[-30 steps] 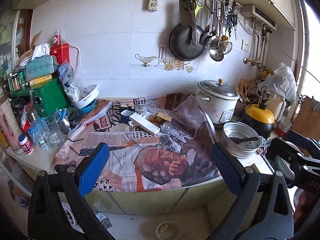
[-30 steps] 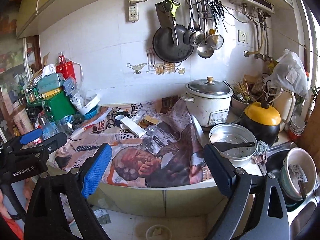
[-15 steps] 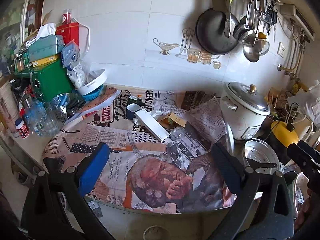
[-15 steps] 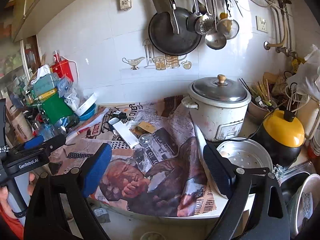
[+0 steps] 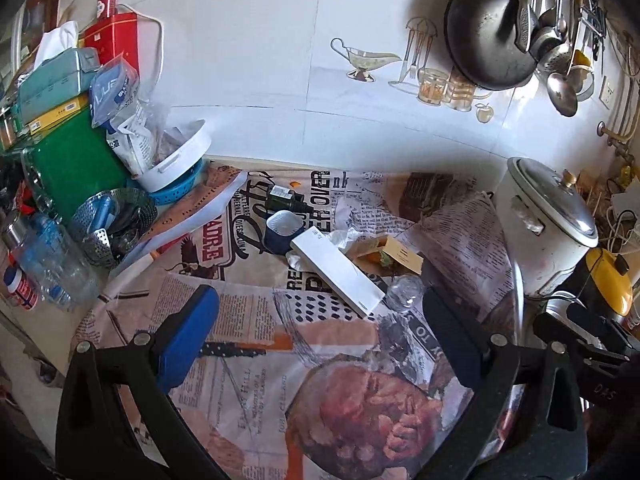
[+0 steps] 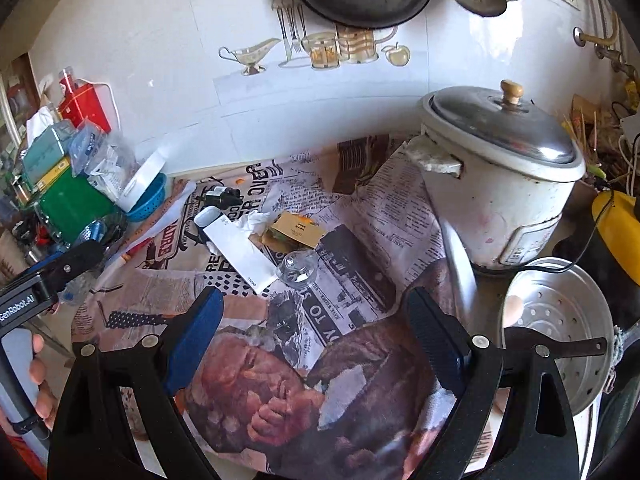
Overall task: Collect trash
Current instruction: 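Grasp the white TFOOD box with the left tool while the right tool grasps the clear cup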
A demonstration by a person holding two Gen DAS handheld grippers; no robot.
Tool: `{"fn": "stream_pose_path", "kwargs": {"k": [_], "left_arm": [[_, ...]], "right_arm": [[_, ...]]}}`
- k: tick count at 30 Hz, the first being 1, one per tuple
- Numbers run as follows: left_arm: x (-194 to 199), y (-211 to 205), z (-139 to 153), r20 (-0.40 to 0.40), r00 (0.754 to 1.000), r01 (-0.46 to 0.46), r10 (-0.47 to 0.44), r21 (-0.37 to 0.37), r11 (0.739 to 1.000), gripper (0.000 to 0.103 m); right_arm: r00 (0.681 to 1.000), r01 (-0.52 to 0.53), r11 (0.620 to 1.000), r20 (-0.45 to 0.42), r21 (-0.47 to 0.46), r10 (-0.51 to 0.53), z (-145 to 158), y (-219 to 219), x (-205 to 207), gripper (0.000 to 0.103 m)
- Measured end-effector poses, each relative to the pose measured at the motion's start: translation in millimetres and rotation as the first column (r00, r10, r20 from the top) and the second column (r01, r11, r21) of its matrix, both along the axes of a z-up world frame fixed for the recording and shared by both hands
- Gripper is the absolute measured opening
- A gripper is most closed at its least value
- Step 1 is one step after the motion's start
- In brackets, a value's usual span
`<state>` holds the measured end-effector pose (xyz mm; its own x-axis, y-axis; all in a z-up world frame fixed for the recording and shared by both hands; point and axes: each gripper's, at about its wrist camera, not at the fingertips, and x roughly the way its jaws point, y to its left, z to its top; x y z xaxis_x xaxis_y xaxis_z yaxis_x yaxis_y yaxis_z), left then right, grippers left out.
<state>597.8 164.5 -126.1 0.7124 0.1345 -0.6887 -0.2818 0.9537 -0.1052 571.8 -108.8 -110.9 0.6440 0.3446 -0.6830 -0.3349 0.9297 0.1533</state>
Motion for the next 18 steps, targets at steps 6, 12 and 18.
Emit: {"fn": "stream_pose_path", "kwargs": {"k": [6,12,18], "left_arm": [[55,44,-35,-0.081,0.996,0.021,-0.021,-0.002,1.000,0.102],[96,67,-83,-0.186,0.981,0.045,-0.051,-0.039,0.998,0.102],[123,73,-119,-0.254,0.964,0.060,-0.078,-0.081,0.995,0.102]], "right_arm": [[0.990,0.046,0.999,-0.137,0.003,-0.045,-49,41,70,0.091],[0.954,0.119,0.993,-0.280,0.009,-0.111,-102,67,120,0.090],[0.934,0.149,0.988,-0.321,-0.046,-0.156,-132,81,140,0.076]]}}
